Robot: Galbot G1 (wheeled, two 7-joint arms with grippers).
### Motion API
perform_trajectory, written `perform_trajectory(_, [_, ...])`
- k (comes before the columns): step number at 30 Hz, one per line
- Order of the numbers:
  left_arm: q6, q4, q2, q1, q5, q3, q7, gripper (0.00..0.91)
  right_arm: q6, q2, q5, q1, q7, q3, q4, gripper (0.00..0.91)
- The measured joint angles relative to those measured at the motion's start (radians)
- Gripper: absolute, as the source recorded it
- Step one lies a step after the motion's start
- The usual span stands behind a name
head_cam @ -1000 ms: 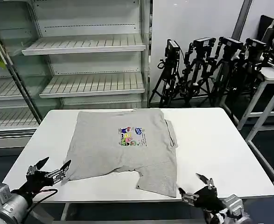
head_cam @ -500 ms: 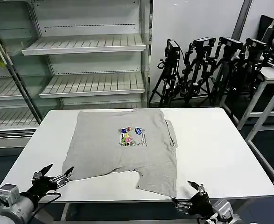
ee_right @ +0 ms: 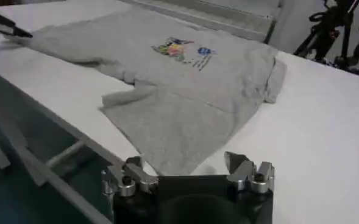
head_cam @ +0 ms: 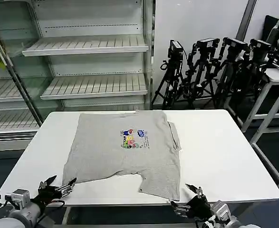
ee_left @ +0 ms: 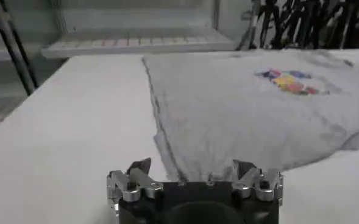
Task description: Fold and organize the clothes.
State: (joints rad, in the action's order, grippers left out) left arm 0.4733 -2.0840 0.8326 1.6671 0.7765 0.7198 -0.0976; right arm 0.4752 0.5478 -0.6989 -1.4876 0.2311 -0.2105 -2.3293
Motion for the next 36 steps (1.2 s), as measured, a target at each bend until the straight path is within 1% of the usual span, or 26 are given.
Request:
perform_trajectory(3, [-0.003, 0.009, 0.002, -0.002, -0.007, -0.008, 0.001, 0.907, 0.0, 0.009, 0.0, -0.002, 0.005, 0.007, 0.008, 0.907])
perform_trajectory(5, [-0.006, 0.014, 0.003, -0.001, -0.013, -0.012, 0.002, 0.796, -0.002, 0.015, 0.002, -0.005, 0.008, 0.01, 0.011, 0.907])
perform_trajectory(6, [-0.007, 0.016, 0.004, -0.001, -0.016, -0.013, 0.003, 0.685, -0.003, 0.017, 0.002, -0.005, 0.009, 0.011, 0.012, 0.907])
perform_trajectory(7, [-0.009, 0.017, 0.005, 0.0, -0.018, -0.014, 0.004, 0.595, -0.003, 0.019, 0.003, -0.006, 0.009, 0.012, 0.013, 0.907])
perform_trajectory(8, [-0.011, 0.018, 0.007, 0.001, -0.021, -0.015, 0.004, 0.534, -0.004, 0.021, 0.004, -0.008, 0.009, 0.012, 0.014, 0.715])
perform_trajectory(9, [-0.012, 0.018, 0.008, 0.003, -0.023, -0.015, 0.004, 0.494, -0.005, 0.023, 0.005, -0.009, 0.009, 0.013, 0.014, 0.645])
perform_trajectory(10, [-0.013, 0.018, 0.009, 0.004, -0.025, -0.015, 0.004, 0.413, -0.005, 0.025, 0.006, -0.011, 0.008, 0.013, 0.014, 0.464])
perform_trajectory(11, [-0.014, 0.018, 0.01, 0.007, -0.028, -0.015, 0.005, 0.373, -0.006, 0.026, 0.006, -0.012, 0.008, 0.014, 0.014, 0.373])
perform_trajectory(12, [-0.015, 0.017, 0.011, 0.01, -0.031, -0.015, 0.006, 0.322, -0.006, 0.028, 0.007, -0.014, 0.008, 0.014, 0.014, 0.262])
perform_trajectory(13, [-0.015, 0.016, 0.011, 0.011, -0.033, -0.016, 0.007, 0.292, -0.007, 0.029, 0.008, -0.016, 0.008, 0.014, 0.013, 0.232])
perform_trajectory(14, [-0.015, 0.014, 0.011, 0.014, -0.034, -0.016, 0.008, 0.191, -0.007, 0.03, 0.01, -0.018, 0.008, 0.014, 0.012, 0.131])
perform_trajectory(15, [-0.015, 0.013, 0.011, 0.015, -0.036, -0.016, 0.009, 0.171, -0.008, 0.031, 0.01, -0.021, 0.008, 0.014, 0.012, 0.091])
perform_trajectory(16, [-0.015, 0.011, 0.011, 0.016, -0.036, -0.016, 0.009, 0.141, -0.008, 0.032, 0.011, -0.022, 0.008, 0.014, 0.011, 0.0])
perform_trajectory(19, [-0.015, 0.006, 0.011, 0.019, -0.041, -0.018, 0.011, 0.091, -0.011, 0.034, 0.013, -0.029, 0.008, 0.012, 0.011, 0.0])
perform_trajectory(20, [-0.015, 0.006, 0.011, 0.019, -0.043, -0.019, 0.011, 0.06, -0.012, 0.034, 0.015, -0.031, 0.008, 0.011, 0.011, 0.0])
perform_trajectory(22, [-0.015, 0.005, 0.011, 0.019, -0.046, -0.021, 0.013, 0.05, -0.016, 0.036, 0.017, -0.035, 0.008, 0.01, 0.013, 0.0])
perform_trajectory(24, [-0.015, 0.005, 0.013, 0.019, -0.05, -0.023, 0.014, 0.06, -0.021, 0.037, 0.019, -0.037, 0.008, 0.01, 0.016, 0.0])
perform_trajectory(25, [-0.016, 0.005, 0.014, 0.02, -0.051, -0.024, 0.015, 0.05, -0.022, 0.038, 0.02, -0.038, 0.008, 0.01, 0.017, 0.0])
perform_trajectory(30, [-0.02, 0.005, 0.019, 0.025, -0.06, -0.026, 0.02, 0.06, -0.033, 0.041, 0.028, -0.042, 0.009, 0.013, 0.02, 0.0])
perform_trajectory(36, [-0.025, 0.001, 0.023, 0.034, -0.072, -0.023, 0.022, 0.05, -0.042, 0.045, 0.035, -0.045, 0.011, 0.012, 0.019, 0.0])
